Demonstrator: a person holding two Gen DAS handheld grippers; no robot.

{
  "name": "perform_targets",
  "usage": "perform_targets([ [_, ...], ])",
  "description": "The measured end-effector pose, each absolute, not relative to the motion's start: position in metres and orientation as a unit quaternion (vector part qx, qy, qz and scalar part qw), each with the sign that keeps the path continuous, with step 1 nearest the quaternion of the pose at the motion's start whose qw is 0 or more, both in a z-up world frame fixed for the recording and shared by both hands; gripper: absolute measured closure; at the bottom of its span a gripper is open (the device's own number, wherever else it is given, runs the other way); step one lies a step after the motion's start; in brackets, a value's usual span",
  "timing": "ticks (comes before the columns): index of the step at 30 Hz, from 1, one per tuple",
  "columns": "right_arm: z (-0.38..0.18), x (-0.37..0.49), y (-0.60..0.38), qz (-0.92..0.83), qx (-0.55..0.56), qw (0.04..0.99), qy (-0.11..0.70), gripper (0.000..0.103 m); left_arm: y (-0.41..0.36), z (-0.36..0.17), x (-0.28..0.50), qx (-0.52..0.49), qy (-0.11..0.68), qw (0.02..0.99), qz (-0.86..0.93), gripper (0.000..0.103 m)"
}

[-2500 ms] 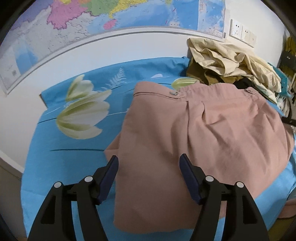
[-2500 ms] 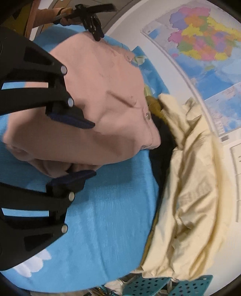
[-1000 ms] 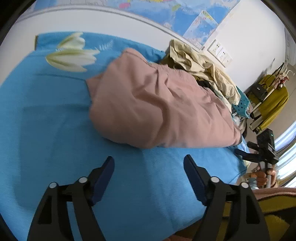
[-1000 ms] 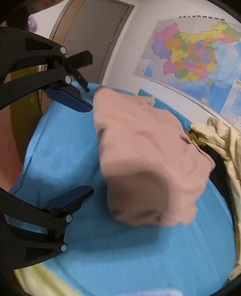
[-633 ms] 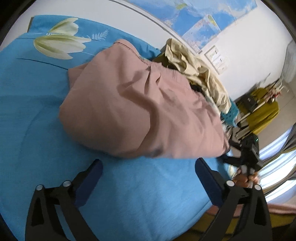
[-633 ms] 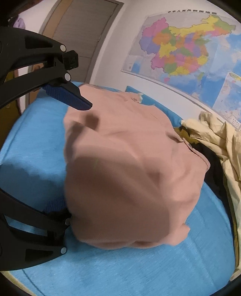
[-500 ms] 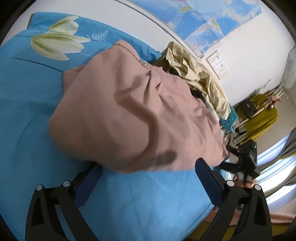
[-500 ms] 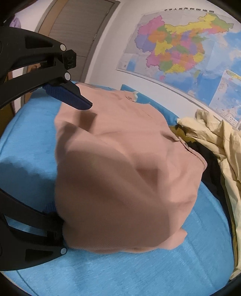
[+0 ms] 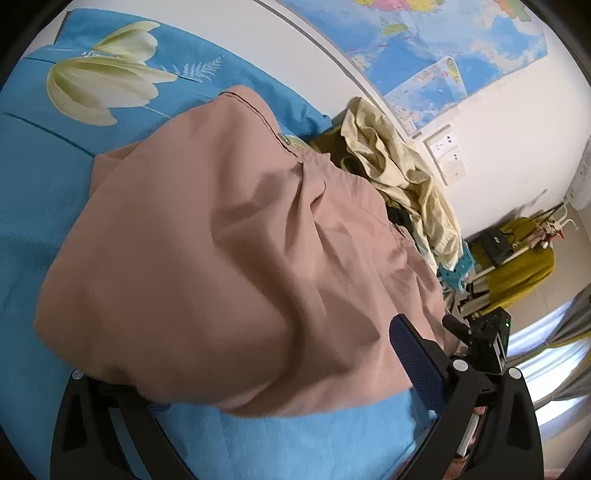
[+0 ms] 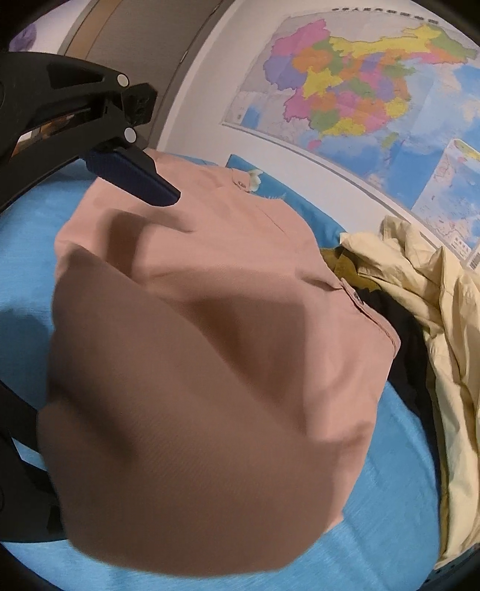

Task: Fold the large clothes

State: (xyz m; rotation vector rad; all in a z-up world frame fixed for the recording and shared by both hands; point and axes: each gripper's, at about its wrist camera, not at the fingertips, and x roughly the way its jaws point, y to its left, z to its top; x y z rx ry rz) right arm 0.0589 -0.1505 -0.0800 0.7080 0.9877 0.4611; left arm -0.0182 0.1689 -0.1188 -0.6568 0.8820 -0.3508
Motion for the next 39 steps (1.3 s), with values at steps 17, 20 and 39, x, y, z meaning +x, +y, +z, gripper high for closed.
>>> perform_targets([
  [17,-0.081,0.071,-0.140,0.207,0.310,0.815,0.443,0.007,0.135,-0.117,-0.001,-0.201,0.441,0.873,-0.060,0.021],
  [20,-0.081,0.073,-0.140,0.207,0.312,0.815,0.442,0.007,0.134,-0.118,0.000,-0.196,0.441,0.874,-0.056,0.020],
  [39,-0.083,0.086,-0.149,0.209,0.300,0.816,0.447,0.023,0.142,-0.119,0.004,-0.219,0.442,0.869,-0.048,0.041],
])
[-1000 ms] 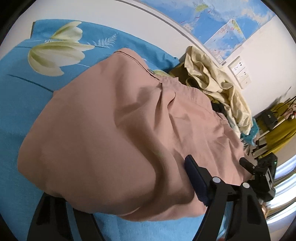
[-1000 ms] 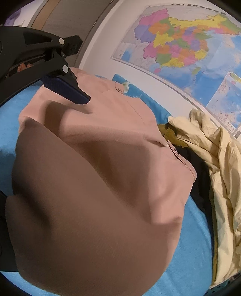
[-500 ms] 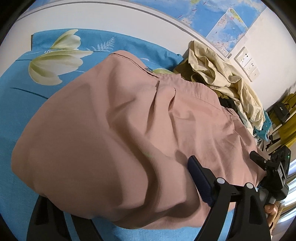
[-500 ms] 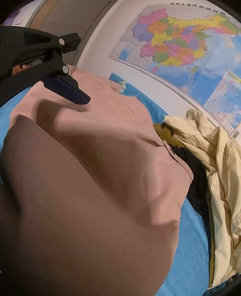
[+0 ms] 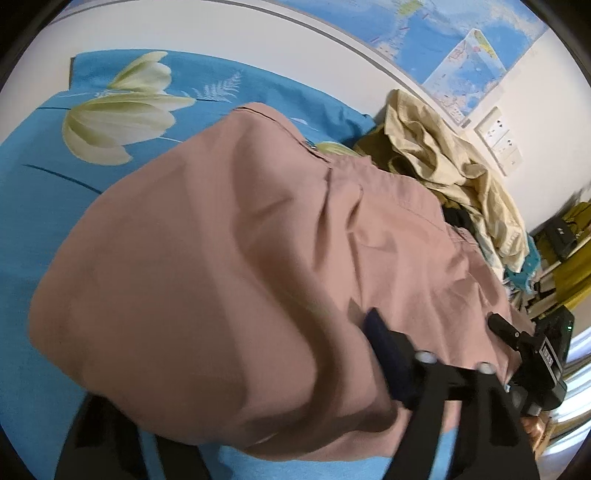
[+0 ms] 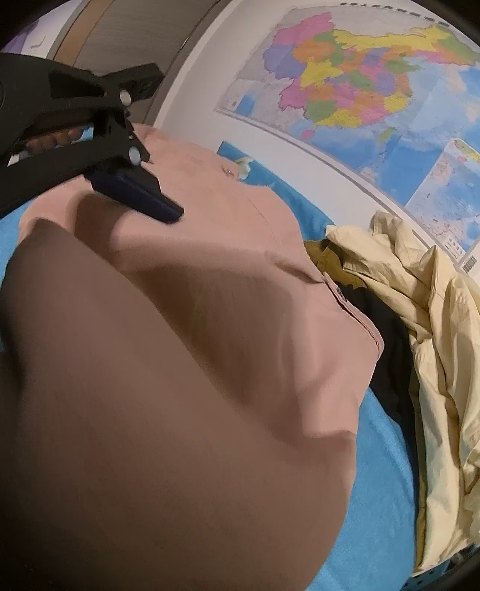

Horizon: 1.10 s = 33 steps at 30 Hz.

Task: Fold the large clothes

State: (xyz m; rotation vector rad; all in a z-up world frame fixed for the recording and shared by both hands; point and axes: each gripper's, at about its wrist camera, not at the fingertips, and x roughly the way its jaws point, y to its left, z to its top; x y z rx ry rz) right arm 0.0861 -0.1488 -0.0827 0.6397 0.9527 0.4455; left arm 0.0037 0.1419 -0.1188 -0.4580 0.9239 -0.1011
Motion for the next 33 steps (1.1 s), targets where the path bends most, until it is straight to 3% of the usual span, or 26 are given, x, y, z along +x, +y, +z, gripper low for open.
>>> perform_targets([
  [3,-0.086,0.089,-0.151,0.214,0.297,0.816,0.448,0.036,0.144,-0.120,0.004,-0.218,0.442,0.869,-0.056,0.049],
  [6,-0.091,0.091,-0.154,0.229,0.307,0.807,0.450,0.053,0.144,-0.121,0.003,-0.222,0.438,0.869,-0.061,0.049],
  [9,-0.096,0.093,-0.155,0.242,0.319,0.797,0.452,0.066,0.146,-0.122,0.006,-0.242,0.435,0.864,-0.080,0.036],
  [11,-0.096,0.094,-0.156,0.254,0.328,0.789,0.453,0.075,0.148,-0.122,0.008,-0.251,0.436,0.860,-0.079,0.036],
  [13,-0.089,0.093,-0.153,0.257,0.314,0.796,0.449,0.079,0.148,-0.122,0.011,-0.250,0.443,0.857,-0.078,0.057],
  [14,-0.084,0.092,-0.151,0.259,0.307,0.800,0.446,0.082,0.149,-0.122,0.013,-0.258,0.446,0.853,-0.084,0.061],
  [16,-0.067,0.088,-0.145,0.269,0.288,0.810,0.434,0.084,0.150,-0.117,0.012,-0.258,0.445,0.853,-0.085,0.071],
  [19,-0.039,0.085,-0.136,0.285,0.255,0.825,0.415,0.087,0.154,-0.105,0.009,-0.260,0.434,0.858,-0.092,0.078],
  [33,0.085,0.126,-0.059,0.385,0.170,0.846,0.329,0.089,0.216,0.012,0.020,-0.198,0.343,0.916,-0.058,0.083],
])
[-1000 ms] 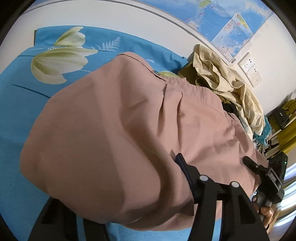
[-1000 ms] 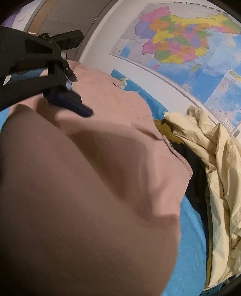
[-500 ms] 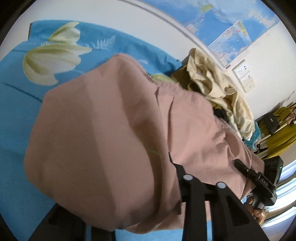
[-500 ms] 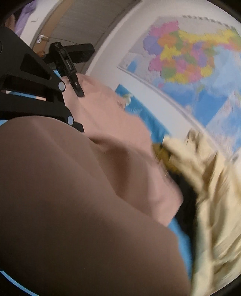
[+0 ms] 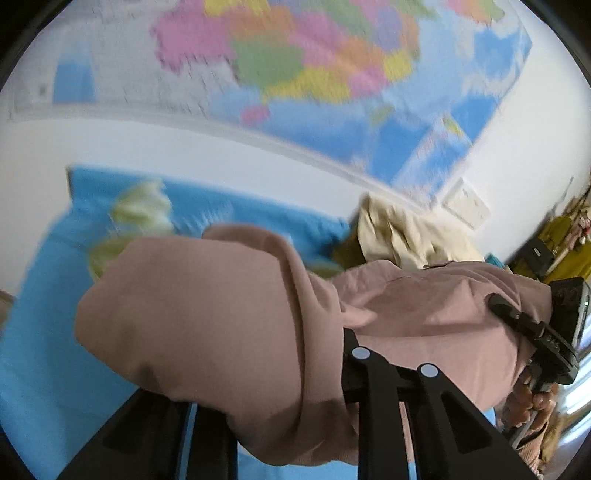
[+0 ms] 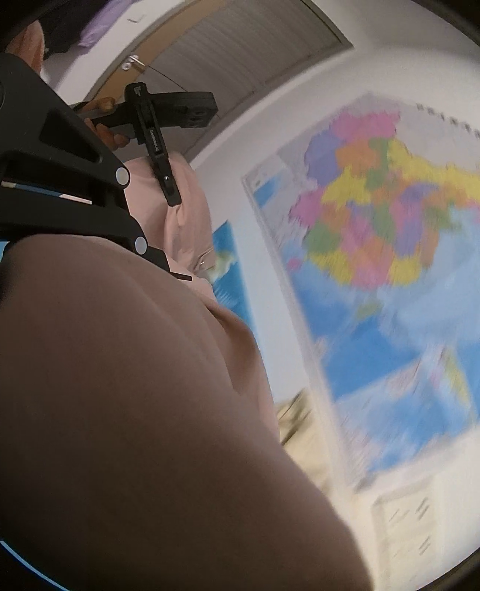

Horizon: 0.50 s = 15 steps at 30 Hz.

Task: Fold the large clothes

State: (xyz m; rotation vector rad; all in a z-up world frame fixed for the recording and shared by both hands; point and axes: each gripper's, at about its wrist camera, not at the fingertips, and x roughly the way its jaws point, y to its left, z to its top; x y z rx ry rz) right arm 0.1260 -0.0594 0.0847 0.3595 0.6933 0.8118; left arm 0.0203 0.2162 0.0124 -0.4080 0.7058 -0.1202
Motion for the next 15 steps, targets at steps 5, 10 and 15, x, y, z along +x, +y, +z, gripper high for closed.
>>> perform_targets([
  [5,0.112,0.165,0.003,0.427,0.159,0.836,0.304,0.089,0.274,0.048,0.038,-0.182,0.315,0.931,0.018,0.083],
  [10,0.127,0.209,0.081,0.460,0.159,0.823,0.292,0.089,0.333,0.075,0.060,-0.160,0.282,0.940,0.109,0.083],
  [15,0.101,0.218,0.146,0.492,0.144,0.811,0.281,0.089,0.391,0.069,0.072,-0.142,0.249,0.943,0.167,0.082],
])
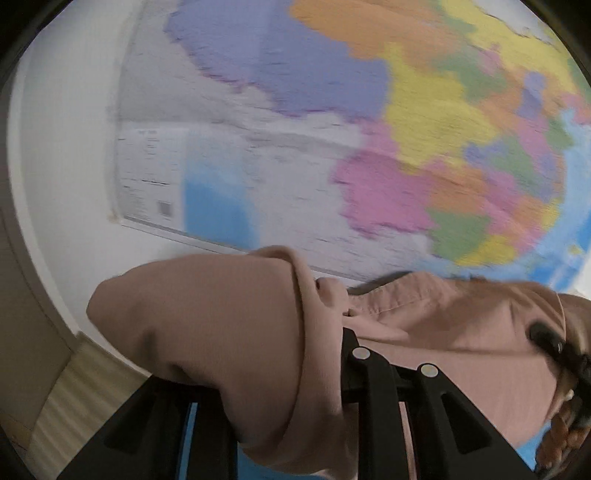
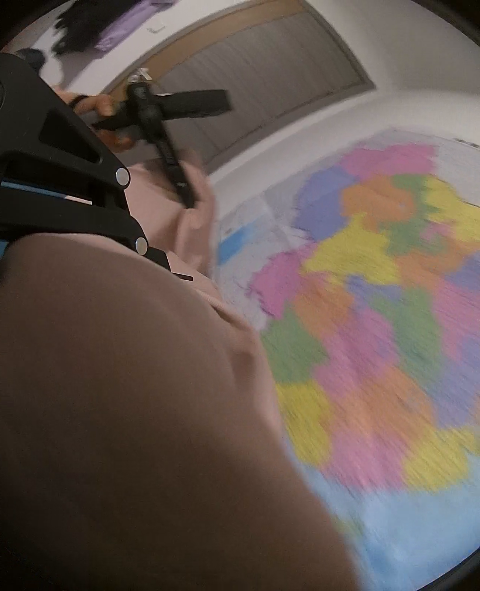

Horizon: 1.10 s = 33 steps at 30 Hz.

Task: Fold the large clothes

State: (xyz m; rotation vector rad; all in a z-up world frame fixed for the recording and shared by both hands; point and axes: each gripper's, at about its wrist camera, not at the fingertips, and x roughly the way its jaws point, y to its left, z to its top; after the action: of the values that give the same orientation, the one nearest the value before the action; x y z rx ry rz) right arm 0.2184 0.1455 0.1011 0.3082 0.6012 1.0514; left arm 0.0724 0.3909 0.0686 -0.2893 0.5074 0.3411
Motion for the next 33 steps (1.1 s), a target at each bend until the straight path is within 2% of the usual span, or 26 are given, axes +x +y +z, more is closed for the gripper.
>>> perform_targets([
  [3,0.045,0.213,0.183,0.501,0.124,0.786,0.342,0.089,0.435,0.014,0.074,-0.184,0.279,0.924,0.184,0.082],
  [6,-0.024,0.202,0.212,0.497,0.087,0.753,0.423,0.088,0.465,-0.063,0.074,-0.205,0.358,0.887,0.206,0.082],
  [9,-0.059,0.191,0.210,0.497,0.091,0.733,0.455,0.080,0.483,-0.100,0.057,-0.246,0.373,0.871,0.205,0.076],
  [12,-0.060,0.186,0.195,0.494,0.108,0.723,0.471,0.063,0.489,-0.101,0.048,-0.263,0.367,0.871,0.195,0.073],
  [14,-0.056,0.188,0.190,0.483,0.103,0.728,0.476,0.043,0.488,-0.097,0.048,-0.253,0.370,0.872,0.197,0.070],
  [23,-0.045,0.175,0.095,0.449,0.121,0.740,0.486,0.029,0.482,-0.095,0.041,-0.234,0.379,0.870,0.209,0.054],
  [26,-0.038,0.220,0.093,0.421,0.139,0.761,0.474,0.029,0.480,-0.086,0.030,-0.225,0.374,0.875,0.211,0.048],
  [28,-0.039,0.222,0.095,0.413,0.154,0.761,0.475,0.032,0.482,-0.081,0.019,-0.222,0.371,0.876,0.214,0.038],
  [30,-0.041,0.222,0.110,0.427,0.143,0.755,0.477,0.046,0.482,-0.078,0.009,-0.224,0.372,0.875,0.214,0.035],
  [32,-0.045,0.224,0.116,0.418,0.113,0.759,0.486,0.074,0.479,-0.072,-0.001,-0.222,0.364,0.877,0.221,0.035],
  [33,-0.051,0.229,0.124,0.421,0.109,0.752,0.496,0.079,0.478,-0.069,-0.007,-0.218,0.361,0.878,0.225,0.035],
])
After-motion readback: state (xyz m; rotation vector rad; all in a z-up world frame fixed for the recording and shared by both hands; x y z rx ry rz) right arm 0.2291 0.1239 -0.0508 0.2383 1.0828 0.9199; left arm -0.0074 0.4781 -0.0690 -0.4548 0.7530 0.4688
